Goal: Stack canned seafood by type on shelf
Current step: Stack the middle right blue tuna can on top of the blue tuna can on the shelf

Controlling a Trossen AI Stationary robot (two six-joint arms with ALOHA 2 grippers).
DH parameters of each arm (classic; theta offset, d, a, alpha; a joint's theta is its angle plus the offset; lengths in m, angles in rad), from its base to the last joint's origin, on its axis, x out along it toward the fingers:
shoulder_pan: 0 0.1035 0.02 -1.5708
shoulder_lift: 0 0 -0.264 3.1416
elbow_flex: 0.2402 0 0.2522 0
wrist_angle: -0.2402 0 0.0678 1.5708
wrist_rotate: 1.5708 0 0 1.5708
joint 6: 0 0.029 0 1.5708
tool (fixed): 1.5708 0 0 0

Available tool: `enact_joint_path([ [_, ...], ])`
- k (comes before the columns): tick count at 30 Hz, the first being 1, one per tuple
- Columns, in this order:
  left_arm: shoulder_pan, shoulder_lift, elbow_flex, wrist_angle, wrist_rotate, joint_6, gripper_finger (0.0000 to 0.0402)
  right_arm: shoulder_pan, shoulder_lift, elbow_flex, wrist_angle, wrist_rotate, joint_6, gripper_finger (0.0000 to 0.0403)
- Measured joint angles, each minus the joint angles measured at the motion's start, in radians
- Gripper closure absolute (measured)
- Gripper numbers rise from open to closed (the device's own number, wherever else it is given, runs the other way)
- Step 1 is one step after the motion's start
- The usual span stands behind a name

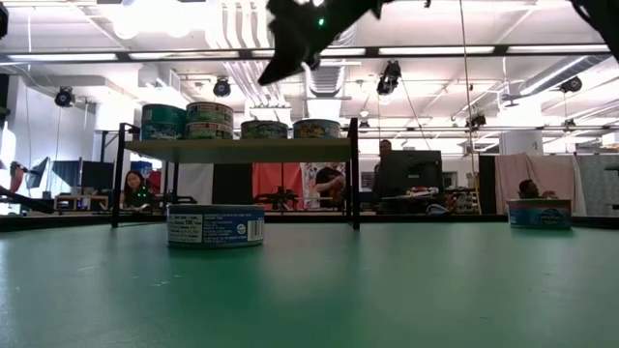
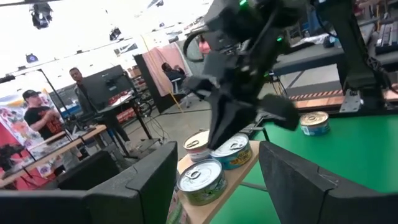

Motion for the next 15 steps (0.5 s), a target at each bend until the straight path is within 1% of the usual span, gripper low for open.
enact_joint_path([
  [5, 0.000, 0.042, 0.000, -0.004, 0.019, -0.071, 0.0191, 0.071, -0.054, -0.014, -0.091, 0.000, 0.028, 0.0394],
  [7, 0.000, 0.071, 0.000, -0.004, 0.052, -0.104, 0.0191, 0.103, -0.078, -0.040, -0.090, 0.000, 0.049, 0.0394],
  [10, -0.001, 0.128, 0.000, -0.005, 0.121, -0.155, 0.0191, 0.155, -0.125, -0.124, -0.061, 0.007, 0.084, 0.0394],
  [11, -0.002, 0.147, 0.000, -0.005, 0.142, -0.171, 0.0191, 0.175, -0.146, -0.159, -0.041, 0.021, 0.099, 0.0394],
  [13, -0.003, 0.185, 0.000, -0.004, 0.166, -0.215, 0.0191, 0.219, -0.193, -0.238, -0.015, 0.086, 0.128, 0.0394],
  [15, -0.004, 0.224, 0.008, -0.005, 0.153, -0.274, 0.0191, 0.264, -0.249, -0.324, 0.039, 0.163, 0.161, 0.0394],
])
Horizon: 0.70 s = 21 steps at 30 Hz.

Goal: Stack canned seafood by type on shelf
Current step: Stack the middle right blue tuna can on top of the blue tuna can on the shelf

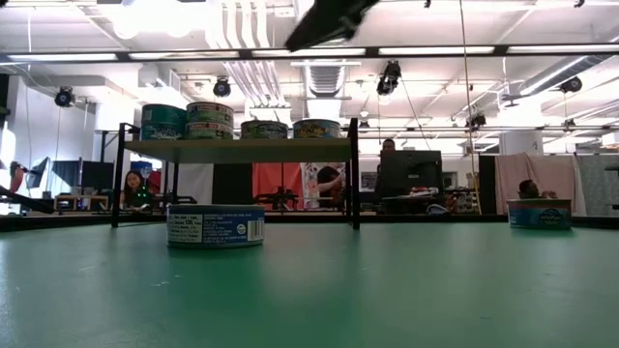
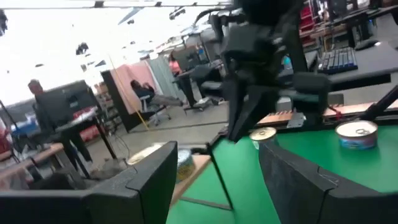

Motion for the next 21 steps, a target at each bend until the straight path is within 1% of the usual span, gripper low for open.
enact_joint_path([
  [2, 0.000, 0.035, 0.015, 0.000, -0.003, -0.036, 0.0191, 0.042, -0.047, -0.081, 0.034, 0.062, 0.046, 0.0394],
  [5, 0.000, 0.092, 0.055, 0.005, -0.005, -0.070, 0.0191, 0.091, -0.105, -0.189, 0.061, 0.101, 0.142, 0.0394],
  [10, -0.002, 0.192, 0.134, -0.026, -0.009, -0.103, 0.0191, 0.150, -0.161, -0.331, 0.156, 0.102, 0.310, 0.0394],
  [12, -0.004, 0.233, 0.174, -0.063, -0.005, -0.126, 0.0191, 0.167, -0.164, -0.381, 0.184, 0.100, 0.350, 0.0394],
  [15, -0.004, 0.290, 0.234, -0.161, 0.005, -0.184, 0.0191, 0.187, -0.164, -0.440, 0.249, 0.102, 0.399, 0.0394],
  [17, -0.003, 0.318, 0.273, -0.253, 0.035, -0.244, 0.0194, 0.199, -0.164, -0.468, 0.267, 0.124, 0.429, 0.0394],
  [18, 0.000, 0.330, 0.293, -0.312, 0.069, -0.286, 0.0196, 0.205, -0.164, -0.480, 0.269, 0.138, 0.441, 0.0394],
  [19, 0.004, 0.339, 0.313, -0.372, 0.121, -0.332, 0.0199, 0.212, -0.164, -0.491, 0.267, 0.155, 0.455, 0.0394],
  [21, 0.016, 0.350, 0.353, -0.533, 0.273, -0.435, 0.0207, 0.224, -0.164, -0.505, 0.265, 0.183, 0.467, 0.0394],
])
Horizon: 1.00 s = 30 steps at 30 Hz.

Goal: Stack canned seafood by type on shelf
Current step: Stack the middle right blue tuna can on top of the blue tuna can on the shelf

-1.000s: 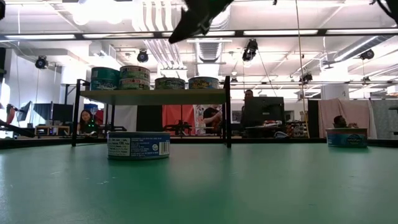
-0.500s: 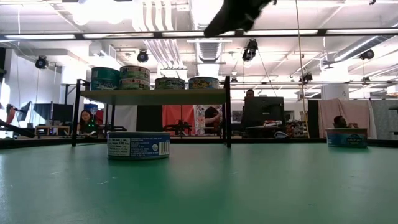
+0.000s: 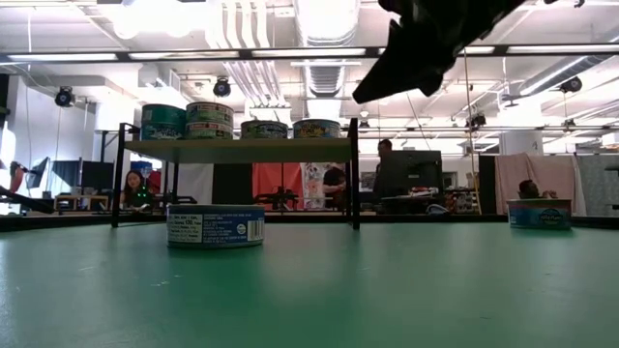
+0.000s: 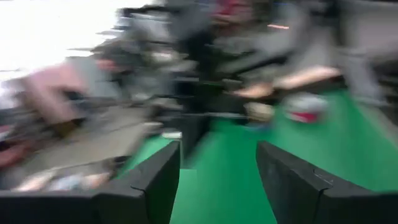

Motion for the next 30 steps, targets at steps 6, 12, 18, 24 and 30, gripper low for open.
enact_joint_path([
  [6, 0.064, 0.041, 0.111, -0.377, 0.282, -0.274, 0.0233, 0.044, -0.001, -0.002, -0.002, 0.005, 0.027, 0.0394],
  [12, 0.130, 0.049, 0.168, -0.724, 0.435, -0.508, 0.0250, 0.086, -0.012, 0.000, -0.036, 0.005, 0.091, 0.0394],
  [18, 0.166, 0.050, 0.162, -0.823, 0.542, -0.571, 0.0261, 0.093, -0.036, 0.000, -0.270, -0.049, 0.451, 0.0394],
  [24, 0.164, 0.042, 0.187, -0.912, 0.545, -0.598, 0.0265, 0.128, -0.061, 0.000, -0.598, -0.199, 0.767, 0.0394],
  [30, 0.164, 0.042, 0.231, -1.107, 0.524, -0.680, 0.0265, 0.219, -0.075, 0.033, -0.807, -0.317, 1.011, 0.0394],
])
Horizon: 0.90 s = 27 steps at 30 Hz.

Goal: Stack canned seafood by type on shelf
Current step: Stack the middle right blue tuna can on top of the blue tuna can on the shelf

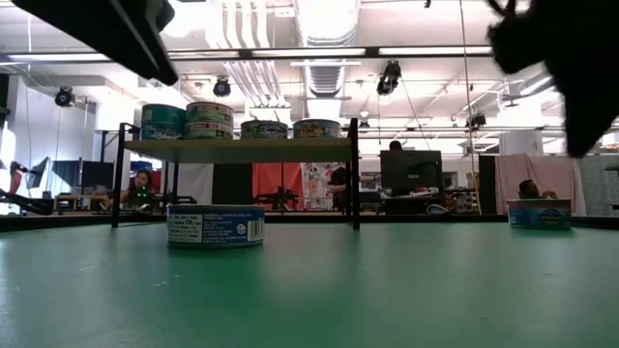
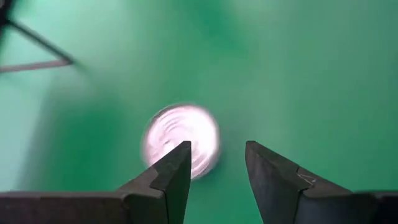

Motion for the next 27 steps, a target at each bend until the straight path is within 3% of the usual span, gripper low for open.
enact_joint_path([
  [5, 0.000, 0.000, 0.094, -0.272, -0.020, -0.120, 0.0265, 0.088, -0.005, 0.098, -0.099, -0.013, 0.107, 0.0394],
  [12, 0.000, 0.000, 0.257, -0.586, -0.072, -0.194, 0.0265, 0.154, -0.007, 0.217, -0.465, -0.037, 0.269, 0.0394],
  [21, 0.002, 0.000, 0.464, -0.680, -0.158, 0.029, 0.0265, 0.157, -0.082, 0.144, -0.517, -0.134, 0.309, 0.0394],
  [27, 0.028, -0.010, 0.572, -0.679, -0.180, 0.161, 0.0272, 0.157, -0.181, 0.025, -0.488, -0.137, 0.355, 0.0394],
])
